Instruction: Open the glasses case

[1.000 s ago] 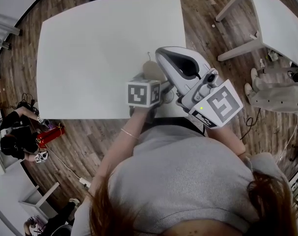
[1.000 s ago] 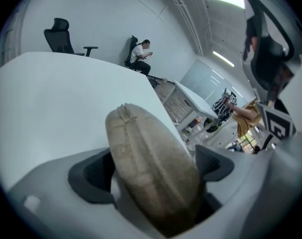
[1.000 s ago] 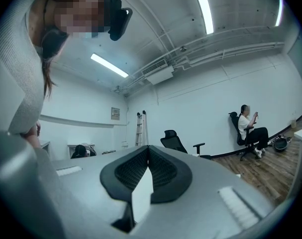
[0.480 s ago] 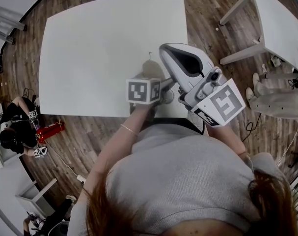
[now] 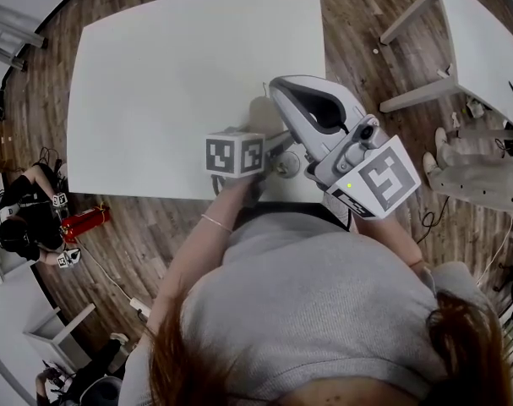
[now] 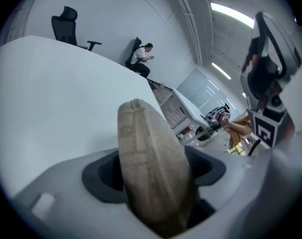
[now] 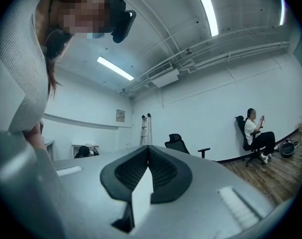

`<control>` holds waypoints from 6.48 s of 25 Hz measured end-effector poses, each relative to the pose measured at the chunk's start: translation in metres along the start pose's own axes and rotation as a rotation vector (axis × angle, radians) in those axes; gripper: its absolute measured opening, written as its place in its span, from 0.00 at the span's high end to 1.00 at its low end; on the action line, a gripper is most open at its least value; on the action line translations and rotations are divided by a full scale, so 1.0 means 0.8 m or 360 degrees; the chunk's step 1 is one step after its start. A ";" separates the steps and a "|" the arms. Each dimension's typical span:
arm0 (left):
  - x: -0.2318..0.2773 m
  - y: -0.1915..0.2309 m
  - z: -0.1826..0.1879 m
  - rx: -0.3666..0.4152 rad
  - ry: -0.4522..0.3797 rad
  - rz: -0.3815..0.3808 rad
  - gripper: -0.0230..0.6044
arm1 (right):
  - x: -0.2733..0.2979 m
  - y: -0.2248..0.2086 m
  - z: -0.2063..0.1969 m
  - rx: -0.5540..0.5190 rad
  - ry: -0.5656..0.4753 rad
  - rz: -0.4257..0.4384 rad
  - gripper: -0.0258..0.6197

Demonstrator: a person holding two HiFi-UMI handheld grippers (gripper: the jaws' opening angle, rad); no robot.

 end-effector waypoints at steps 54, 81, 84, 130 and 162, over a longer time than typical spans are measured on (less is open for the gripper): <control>-0.156 -0.170 0.089 -0.0226 -0.0751 -0.1662 0.46 | 0.067 -0.018 -0.056 -0.0576 0.0215 0.1124 0.76; -0.190 -0.128 0.088 -0.0253 -0.1051 -0.1496 0.46 | 0.077 0.001 -0.053 -0.0719 0.0110 0.0763 0.95; -0.188 -0.126 0.088 -0.0264 -0.1064 -0.1486 0.46 | 0.075 0.002 -0.055 -0.0834 0.0108 0.0770 0.95; -0.195 -0.110 0.110 -0.0312 -0.1129 -0.1402 0.46 | 0.052 0.003 -0.046 -0.1199 0.0242 0.0649 0.95; -0.182 -0.108 0.124 -0.0335 -0.1142 -0.1318 0.46 | 0.017 0.001 -0.056 -0.1169 0.0299 0.0635 0.95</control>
Point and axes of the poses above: the fingertips, and each gripper's own axes: x forward along the fingers, y to its left, z out of its top, the point moved 3 cm from there along -x, backward along the fingers, and after that the axes turned 13 degrees about -z, right-handed, at the moved point
